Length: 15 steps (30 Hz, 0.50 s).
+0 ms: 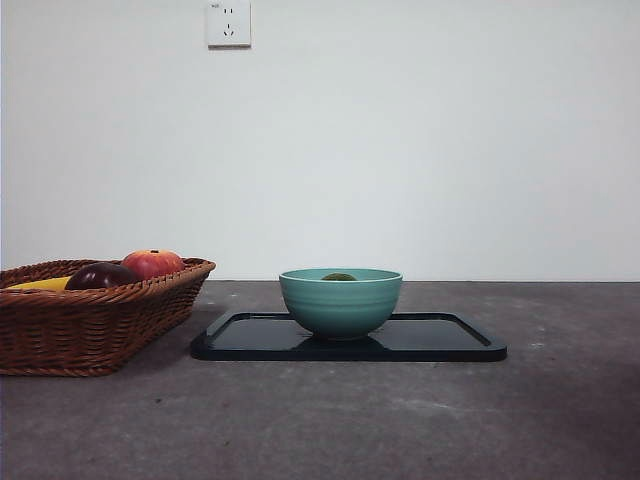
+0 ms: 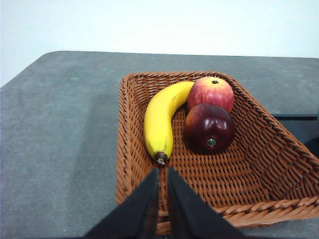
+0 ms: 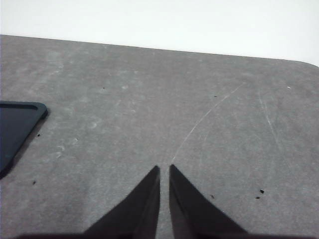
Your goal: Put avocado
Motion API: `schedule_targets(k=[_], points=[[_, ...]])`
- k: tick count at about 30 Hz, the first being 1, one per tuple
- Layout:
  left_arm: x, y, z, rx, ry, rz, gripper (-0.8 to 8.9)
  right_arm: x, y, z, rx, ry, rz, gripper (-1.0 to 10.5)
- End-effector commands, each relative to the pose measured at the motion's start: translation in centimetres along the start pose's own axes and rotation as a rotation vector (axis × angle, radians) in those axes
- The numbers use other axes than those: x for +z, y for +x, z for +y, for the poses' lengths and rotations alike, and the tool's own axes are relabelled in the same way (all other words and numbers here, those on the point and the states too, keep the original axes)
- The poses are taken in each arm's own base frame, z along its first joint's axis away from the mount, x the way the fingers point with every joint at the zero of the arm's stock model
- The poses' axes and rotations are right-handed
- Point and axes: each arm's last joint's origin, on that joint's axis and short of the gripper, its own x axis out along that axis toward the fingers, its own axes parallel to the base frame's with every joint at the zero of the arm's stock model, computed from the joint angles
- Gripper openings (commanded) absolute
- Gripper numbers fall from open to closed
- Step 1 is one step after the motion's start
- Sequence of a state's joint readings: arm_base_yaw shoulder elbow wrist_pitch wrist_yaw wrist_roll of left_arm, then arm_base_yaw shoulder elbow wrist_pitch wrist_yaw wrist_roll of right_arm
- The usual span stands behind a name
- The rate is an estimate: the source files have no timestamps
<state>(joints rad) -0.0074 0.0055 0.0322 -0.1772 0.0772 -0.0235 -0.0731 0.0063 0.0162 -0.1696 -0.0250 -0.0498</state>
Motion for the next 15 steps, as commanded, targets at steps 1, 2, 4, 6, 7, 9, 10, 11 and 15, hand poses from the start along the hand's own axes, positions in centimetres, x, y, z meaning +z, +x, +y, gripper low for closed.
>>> schedule_targets(k=[1,2,4,6,7,9,10,11,15], points=[[-0.74,0.18,0.03,0.002,0.009,0.027,0.26,-0.14,0.04,0.00,0.000,-0.009,0.000,0.3],[-0.74,0.18,0.03,0.002,0.009,0.027,0.26,-0.11,0.04,-0.01,0.000,-0.008,-0.003,0.3],[-0.74,0.18,0.03,0.002,0.009,0.027,0.26,-0.07,0.04,-0.01,0.000,-0.009,-0.007,0.3],[-0.74,0.18,0.03,0.002,0.009,0.027,0.26,-0.06,0.04,-0.01,-0.001,-0.009,-0.009,0.3],[-0.74,0.18,0.03,0.002,0.009,0.027,0.26,-0.06,0.04,-0.01,-0.001,-0.009,-0.009,0.3],[-0.74,0.18,0.03,0.002,0.009,0.027,0.26,-0.06,0.04,-0.01,-0.001,-0.009,-0.009,0.3],[-0.74,0.18,0.03,0.002,0.009,0.027,0.26,-0.06,0.04,-0.01,-0.001,-0.009,-0.009,0.3],[-0.74,0.18,0.03,0.002,0.009,0.027,0.26,-0.06,0.04,-0.01,-0.001,-0.009,-0.009,0.3],[-0.74,0.18,0.03,0.002,0.009,0.027,0.26,-0.06,0.04,-0.01,-0.001,-0.009,-0.009,0.3]])
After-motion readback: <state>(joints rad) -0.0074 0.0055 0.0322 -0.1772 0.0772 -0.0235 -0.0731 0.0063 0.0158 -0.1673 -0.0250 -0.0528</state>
